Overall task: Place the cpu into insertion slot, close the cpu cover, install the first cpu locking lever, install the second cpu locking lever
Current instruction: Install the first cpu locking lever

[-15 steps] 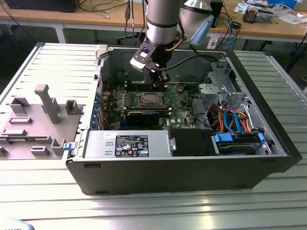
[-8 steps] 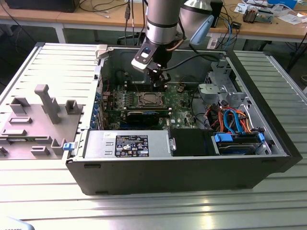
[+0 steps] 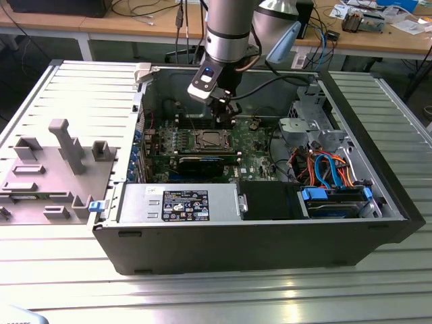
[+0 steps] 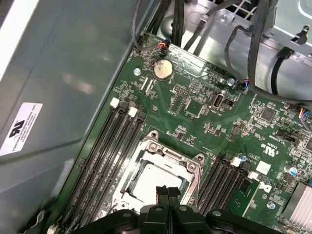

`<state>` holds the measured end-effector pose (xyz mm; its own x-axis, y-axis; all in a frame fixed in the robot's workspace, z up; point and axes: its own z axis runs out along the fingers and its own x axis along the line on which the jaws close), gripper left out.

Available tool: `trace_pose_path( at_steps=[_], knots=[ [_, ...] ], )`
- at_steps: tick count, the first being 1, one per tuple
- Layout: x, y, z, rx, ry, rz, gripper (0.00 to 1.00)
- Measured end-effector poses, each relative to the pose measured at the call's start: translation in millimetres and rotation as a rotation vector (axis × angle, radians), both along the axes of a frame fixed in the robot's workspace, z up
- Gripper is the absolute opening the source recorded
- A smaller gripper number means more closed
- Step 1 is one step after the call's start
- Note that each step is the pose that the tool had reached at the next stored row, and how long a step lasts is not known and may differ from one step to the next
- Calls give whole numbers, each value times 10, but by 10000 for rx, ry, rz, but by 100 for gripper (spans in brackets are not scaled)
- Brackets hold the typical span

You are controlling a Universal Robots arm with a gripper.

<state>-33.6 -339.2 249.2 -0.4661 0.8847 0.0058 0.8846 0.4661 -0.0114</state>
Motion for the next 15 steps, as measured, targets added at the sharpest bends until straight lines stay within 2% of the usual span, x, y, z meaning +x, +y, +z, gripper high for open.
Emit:
trace_pose_path(
  at_steps=[15],
  knots=[
    [0, 0, 0, 0, -1, 998, 11]
  ],
)
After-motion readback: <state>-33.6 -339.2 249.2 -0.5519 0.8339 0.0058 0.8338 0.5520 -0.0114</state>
